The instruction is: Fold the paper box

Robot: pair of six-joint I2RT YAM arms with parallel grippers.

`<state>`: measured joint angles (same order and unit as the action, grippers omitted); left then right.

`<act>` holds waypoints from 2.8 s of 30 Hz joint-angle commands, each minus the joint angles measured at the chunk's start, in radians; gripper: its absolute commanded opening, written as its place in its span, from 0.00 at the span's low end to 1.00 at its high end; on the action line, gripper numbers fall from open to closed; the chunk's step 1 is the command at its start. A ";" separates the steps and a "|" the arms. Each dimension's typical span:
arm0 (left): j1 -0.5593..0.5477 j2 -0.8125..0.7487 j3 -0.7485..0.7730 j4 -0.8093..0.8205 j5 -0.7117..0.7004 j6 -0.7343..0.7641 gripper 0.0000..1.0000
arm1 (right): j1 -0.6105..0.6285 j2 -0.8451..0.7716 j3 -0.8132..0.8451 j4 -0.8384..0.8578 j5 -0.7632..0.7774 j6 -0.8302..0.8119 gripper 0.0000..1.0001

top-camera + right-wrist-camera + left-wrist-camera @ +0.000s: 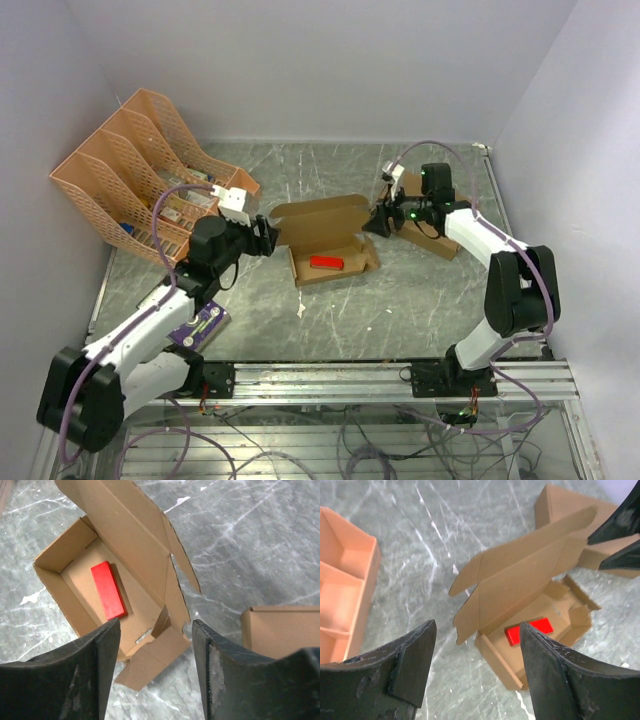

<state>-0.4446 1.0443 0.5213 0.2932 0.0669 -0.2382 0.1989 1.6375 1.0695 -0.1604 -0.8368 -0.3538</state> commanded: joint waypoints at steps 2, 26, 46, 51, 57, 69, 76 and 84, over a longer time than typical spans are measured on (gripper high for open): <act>0.009 -0.078 0.211 -0.256 0.024 0.056 0.83 | -0.082 -0.087 -0.010 -0.056 -0.109 -0.013 0.61; -0.077 0.955 1.402 -1.224 0.406 0.658 0.75 | -0.173 -0.062 -0.094 -0.046 -0.211 0.080 0.61; -0.115 0.509 0.895 -0.812 0.280 0.567 0.07 | -0.175 -0.040 -0.162 0.132 -0.040 0.299 0.46; -0.119 0.414 0.782 -0.728 0.290 0.570 0.07 | -0.163 0.020 -0.158 0.196 0.058 0.363 0.25; -0.121 0.462 0.813 -0.777 0.303 0.589 0.07 | -0.070 0.123 -0.075 0.169 0.166 0.331 0.23; -0.121 0.436 0.791 -0.749 0.326 0.595 0.07 | -0.038 0.232 0.028 0.175 0.120 0.342 0.23; -0.120 0.446 0.790 -0.741 0.306 0.584 0.07 | -0.042 0.142 -0.052 0.238 -0.109 0.376 0.24; -0.121 0.462 0.803 -0.739 0.304 0.573 0.07 | -0.036 0.098 -0.108 0.252 -0.158 0.422 0.38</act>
<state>-0.5591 1.5074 1.3132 -0.4908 0.3702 0.3431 0.1585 1.7473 0.9817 0.0647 -0.9352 0.0387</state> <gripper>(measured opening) 0.072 0.360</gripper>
